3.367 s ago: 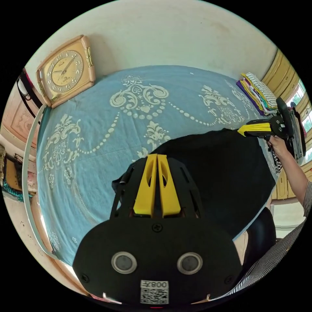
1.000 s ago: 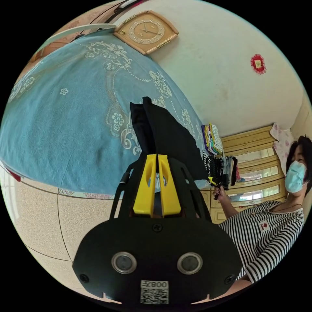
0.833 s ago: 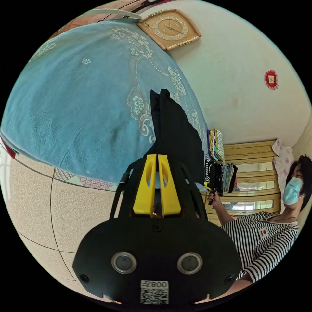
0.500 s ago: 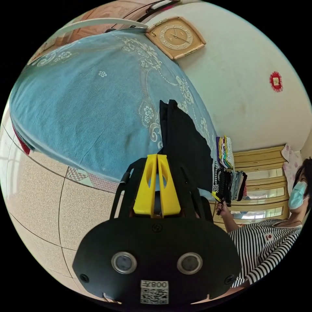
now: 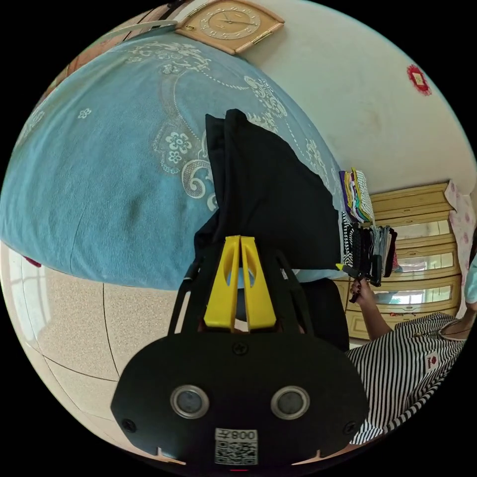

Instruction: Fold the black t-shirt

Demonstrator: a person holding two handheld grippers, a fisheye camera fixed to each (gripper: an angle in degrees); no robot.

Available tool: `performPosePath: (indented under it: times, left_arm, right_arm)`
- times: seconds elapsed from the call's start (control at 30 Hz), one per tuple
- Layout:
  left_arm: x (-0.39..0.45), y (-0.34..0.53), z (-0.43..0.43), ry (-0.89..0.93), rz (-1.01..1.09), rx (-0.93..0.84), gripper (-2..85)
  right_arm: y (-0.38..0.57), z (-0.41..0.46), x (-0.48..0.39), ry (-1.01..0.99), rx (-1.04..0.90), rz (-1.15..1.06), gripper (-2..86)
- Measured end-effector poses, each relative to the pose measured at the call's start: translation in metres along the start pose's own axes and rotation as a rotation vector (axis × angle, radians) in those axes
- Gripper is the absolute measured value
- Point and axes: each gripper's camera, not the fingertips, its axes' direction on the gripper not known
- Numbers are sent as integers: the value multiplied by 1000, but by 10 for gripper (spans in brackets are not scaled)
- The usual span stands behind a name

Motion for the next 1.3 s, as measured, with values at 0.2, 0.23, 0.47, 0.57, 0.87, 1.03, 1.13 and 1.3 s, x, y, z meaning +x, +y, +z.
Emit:
performPosePath:
  times: [0.2, 0.23, 0.47, 0.57, 0.87, 1.03, 1.13, 1.3]
  left_arm:
    - [56, -8, 48, -21, 248, -60, 2]
    - [67, -11, 68, -31, 289, -101, 2]
    - [81, -17, 136, -84, 322, -169, 2]
    - [83, -31, 139, -109, 333, -91, 2]
    - [51, -92, 202, -299, 158, -14, 3]
    - [47, -79, 225, -274, 136, 9, 3]
    - [61, -60, 236, -219, 212, 40, 7]
    - [90, -25, 278, -37, 367, -5, 25]
  right_arm:
    - [-6, 22, -88, 129, 40, -209, 1]
    - [-9, 31, -97, 133, 25, -235, 1]
    - [-16, 109, -152, 344, -126, -410, 1]
    - [-28, 85, -151, 301, -51, -386, 1]
    - [-118, 62, -65, 411, 18, -141, 1]
    - [-112, 39, -46, 324, 66, -97, 2]
    - [-90, 5, -36, 290, 144, -61, 5]
    - [-24, -42, 14, 65, 210, 87, 28]
